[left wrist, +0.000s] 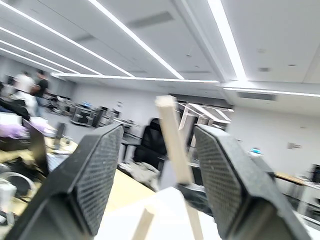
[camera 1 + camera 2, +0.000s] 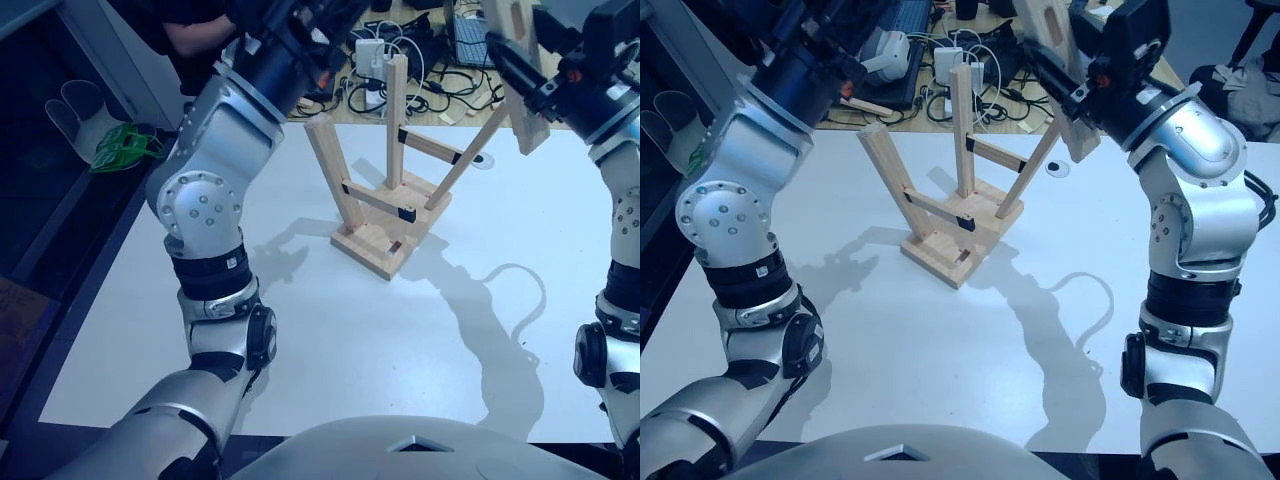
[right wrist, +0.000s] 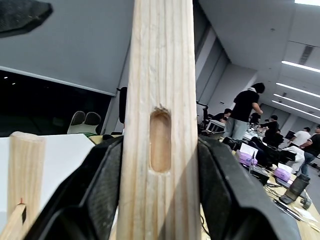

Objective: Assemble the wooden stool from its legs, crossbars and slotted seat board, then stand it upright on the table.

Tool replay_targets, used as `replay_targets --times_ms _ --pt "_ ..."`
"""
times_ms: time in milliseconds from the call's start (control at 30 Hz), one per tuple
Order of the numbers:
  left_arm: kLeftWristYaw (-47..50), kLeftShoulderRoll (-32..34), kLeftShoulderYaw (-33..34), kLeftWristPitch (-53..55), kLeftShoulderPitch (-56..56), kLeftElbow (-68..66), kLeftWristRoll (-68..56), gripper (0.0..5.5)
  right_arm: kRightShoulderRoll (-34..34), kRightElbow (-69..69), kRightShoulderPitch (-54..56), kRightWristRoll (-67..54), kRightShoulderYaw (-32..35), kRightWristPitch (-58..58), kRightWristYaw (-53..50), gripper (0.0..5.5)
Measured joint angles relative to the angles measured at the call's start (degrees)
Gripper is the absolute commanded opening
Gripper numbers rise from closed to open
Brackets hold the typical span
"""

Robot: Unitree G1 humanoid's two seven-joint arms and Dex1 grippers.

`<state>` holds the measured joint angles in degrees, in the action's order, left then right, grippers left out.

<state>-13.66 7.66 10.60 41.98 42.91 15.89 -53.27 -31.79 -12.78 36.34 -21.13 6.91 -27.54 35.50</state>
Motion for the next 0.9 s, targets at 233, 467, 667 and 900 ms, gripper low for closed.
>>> replay_targets --times_ms 233,467,667,900 --pt "8.1 -6.9 -3.5 2.1 -3.3 0.9 -2.0 2.64 2.1 -3.1 0.4 -2.1 -3.7 -0.5 1.4 2.03" --pt "9.1 -8.1 -4.6 1.2 -3.9 0.7 -0.1 2.64 4.6 -5.0 1.7 -2.6 -6.8 -0.9 1.4 2.03" --pt "8.9 -8.1 -4.6 0.9 -3.9 0.7 0.1 2.25 5.7 -6.3 1.7 -2.6 -8.3 -1.1 1.3 2.03" --pt "8.2 -8.6 -5.1 -0.7 -3.7 0.2 0.9 1.15 6.8 -6.2 1.7 -1.6 -9.1 -1.2 -0.2 2.03"
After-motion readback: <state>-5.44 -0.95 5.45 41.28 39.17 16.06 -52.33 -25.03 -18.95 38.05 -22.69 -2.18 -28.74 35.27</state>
